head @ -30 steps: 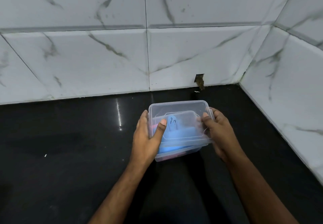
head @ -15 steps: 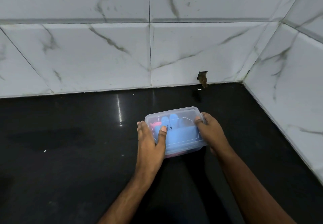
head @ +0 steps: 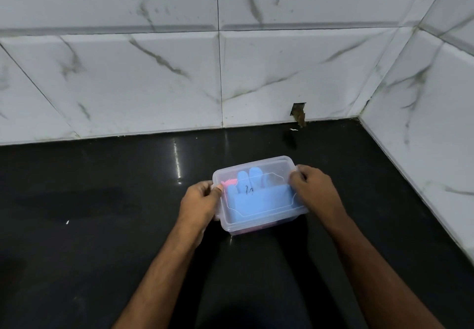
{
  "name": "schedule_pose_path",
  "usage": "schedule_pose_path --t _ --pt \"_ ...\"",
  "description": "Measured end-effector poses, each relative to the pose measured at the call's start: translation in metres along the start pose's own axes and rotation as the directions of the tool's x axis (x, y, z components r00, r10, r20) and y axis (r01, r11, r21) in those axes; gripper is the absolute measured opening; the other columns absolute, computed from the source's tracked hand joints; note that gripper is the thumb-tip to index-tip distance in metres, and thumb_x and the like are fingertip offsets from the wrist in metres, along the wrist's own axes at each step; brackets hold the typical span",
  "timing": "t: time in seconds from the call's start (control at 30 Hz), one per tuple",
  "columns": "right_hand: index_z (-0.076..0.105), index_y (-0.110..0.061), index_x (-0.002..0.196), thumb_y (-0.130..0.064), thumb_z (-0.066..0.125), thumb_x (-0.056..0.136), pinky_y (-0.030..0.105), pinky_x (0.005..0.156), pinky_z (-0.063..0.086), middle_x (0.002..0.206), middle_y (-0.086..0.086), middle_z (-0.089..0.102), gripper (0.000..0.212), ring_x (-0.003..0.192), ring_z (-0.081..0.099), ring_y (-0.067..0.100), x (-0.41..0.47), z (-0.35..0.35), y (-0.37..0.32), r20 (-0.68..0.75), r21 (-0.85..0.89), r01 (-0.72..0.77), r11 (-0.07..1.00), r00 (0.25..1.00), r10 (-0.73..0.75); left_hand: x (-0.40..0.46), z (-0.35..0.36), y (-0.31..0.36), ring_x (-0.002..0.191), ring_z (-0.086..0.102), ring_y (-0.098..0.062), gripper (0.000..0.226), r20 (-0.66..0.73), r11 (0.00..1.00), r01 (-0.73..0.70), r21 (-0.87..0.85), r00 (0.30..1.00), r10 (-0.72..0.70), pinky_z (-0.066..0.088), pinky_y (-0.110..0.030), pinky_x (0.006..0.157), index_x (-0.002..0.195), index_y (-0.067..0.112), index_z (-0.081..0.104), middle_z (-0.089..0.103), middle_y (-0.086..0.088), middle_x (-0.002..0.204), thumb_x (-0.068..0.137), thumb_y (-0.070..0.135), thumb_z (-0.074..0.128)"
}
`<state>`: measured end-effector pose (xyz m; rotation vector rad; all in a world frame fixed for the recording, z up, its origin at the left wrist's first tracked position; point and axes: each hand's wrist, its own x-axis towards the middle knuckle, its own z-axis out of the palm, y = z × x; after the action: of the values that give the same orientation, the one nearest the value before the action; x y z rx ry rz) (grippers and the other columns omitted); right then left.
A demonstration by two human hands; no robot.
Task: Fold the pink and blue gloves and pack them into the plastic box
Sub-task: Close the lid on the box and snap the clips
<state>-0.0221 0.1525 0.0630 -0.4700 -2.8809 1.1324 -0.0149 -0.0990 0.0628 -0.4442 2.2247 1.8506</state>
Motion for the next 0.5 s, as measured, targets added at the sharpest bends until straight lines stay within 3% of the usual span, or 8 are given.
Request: schedule_pose_path --t 0.1,0.23,0.37,0.5 --pt "0.069 -0.019 0.083 -0.032 0.048 0.096 0.029 0.058 0.05 0.079 -0.002 0.069 0.028 0.073 0.067 0.016 0.003 -0.004 0.002 0.049 0.017 -0.05 0.999 0.998 0.049 -0.001 0.0 0.003 0.096 0.076 -0.035 0.017 0.022 0.998 0.025 -0.051 0.999 -0.024 0.063 -0.044 0.072 0.107 0.009 0.072 0.078 -0.015 0.102 0.103 0.02 0.06" --pt "0.073 -0.019 0.085 -0.028 0.053 0.1 0.039 0.065 0.056 0.084 0.002 0.073 0.026 0.08 0.07 0.021 0.004 -0.003 0.006 0.075 0.229 -0.081 0.97 0.995 0.065 -0.003 0.004 0.006 0.099 0.074 -0.039 0.017 0.003 0.999 0.015 -0.047 1.0 -0.015 0.061 -0.059 0.083 0.106 0.007 0.072 0.078 -0.017 0.102 0.104 0.015 0.058" --pt "0.074 -0.029 0.1 -0.031 0.055 0.103 0.019 0.056 0.052 0.093 -0.007 0.076 0.019 0.082 0.073 0.009 0.003 -0.001 0.011 0.18 0.442 -0.177 0.879 0.978 0.106 0.003 0.006 0.005 0.097 0.076 -0.032 0.015 -0.037 0.998 0.031 -0.053 0.999 -0.033 0.062 -0.054 0.086 0.111 0.006 0.069 0.078 -0.013 0.101 0.101 0.016 0.063" --pt "0.074 -0.026 0.097 -0.026 0.055 0.104 0.014 0.047 0.051 0.083 -0.008 0.078 0.021 0.068 0.072 0.001 0.006 0.001 0.011 0.149 0.496 -0.133 0.858 0.987 0.067 0.012 0.008 0.0 0.093 0.077 -0.028 0.012 -0.063 0.997 0.032 -0.074 0.997 -0.037 0.064 -0.048 0.083 0.108 0.009 0.069 0.079 -0.01 0.097 0.1 0.016 0.065"
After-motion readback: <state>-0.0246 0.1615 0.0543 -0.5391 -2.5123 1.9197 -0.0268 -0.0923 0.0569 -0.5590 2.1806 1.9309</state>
